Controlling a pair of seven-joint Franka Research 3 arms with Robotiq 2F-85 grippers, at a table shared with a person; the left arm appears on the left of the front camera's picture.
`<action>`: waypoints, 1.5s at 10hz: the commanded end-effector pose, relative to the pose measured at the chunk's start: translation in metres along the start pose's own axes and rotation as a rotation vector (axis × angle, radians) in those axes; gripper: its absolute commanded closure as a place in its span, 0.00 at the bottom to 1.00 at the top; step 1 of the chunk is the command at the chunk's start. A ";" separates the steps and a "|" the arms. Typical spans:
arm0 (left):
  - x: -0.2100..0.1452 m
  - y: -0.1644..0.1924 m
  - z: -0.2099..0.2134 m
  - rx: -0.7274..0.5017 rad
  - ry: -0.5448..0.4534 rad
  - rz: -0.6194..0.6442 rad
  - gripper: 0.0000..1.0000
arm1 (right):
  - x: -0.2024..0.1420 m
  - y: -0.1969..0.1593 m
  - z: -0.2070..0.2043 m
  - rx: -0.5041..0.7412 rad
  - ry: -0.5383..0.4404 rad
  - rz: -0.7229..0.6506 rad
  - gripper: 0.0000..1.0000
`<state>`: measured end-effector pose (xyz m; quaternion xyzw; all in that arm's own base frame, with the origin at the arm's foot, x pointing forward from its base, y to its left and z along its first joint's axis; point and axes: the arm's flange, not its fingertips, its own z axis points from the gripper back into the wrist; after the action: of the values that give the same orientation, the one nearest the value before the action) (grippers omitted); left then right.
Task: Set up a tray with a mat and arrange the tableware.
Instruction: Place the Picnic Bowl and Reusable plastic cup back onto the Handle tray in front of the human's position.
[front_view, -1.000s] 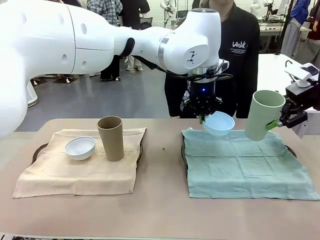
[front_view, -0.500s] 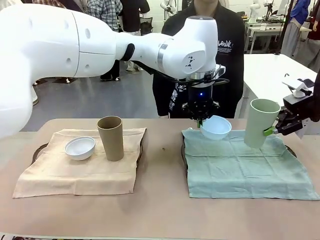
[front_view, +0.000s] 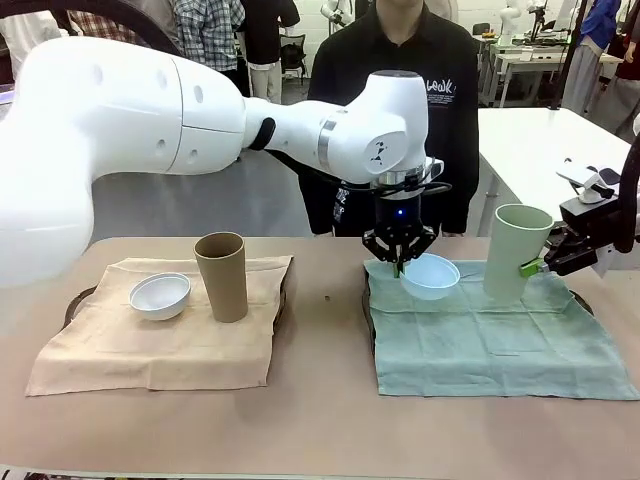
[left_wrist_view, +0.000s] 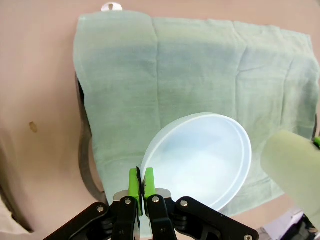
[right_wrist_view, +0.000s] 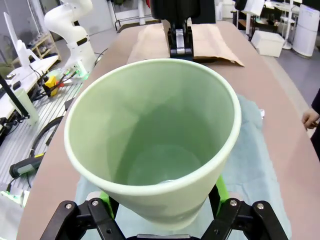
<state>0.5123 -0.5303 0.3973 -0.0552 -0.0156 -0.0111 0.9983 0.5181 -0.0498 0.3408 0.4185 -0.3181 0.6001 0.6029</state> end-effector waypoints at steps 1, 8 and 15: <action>0.004 0.002 -0.002 -0.052 0.001 0.002 0.96 | -0.006 -0.006 -0.009 -0.002 0.015 -0.034 0.15; 0.014 0.000 -0.023 -0.048 -0.001 -0.019 0.96 | -0.034 -0.030 -0.021 0.041 0.036 0.006 0.15; 0.017 -0.002 -0.028 -0.021 0.020 -0.027 0.00 | -0.042 -0.028 -0.015 0.052 0.063 0.032 0.00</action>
<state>0.5242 -0.5326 0.3652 -0.0677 -0.0149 -0.0181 0.9974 0.5386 -0.0500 0.2949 0.4131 -0.3008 0.6311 0.5836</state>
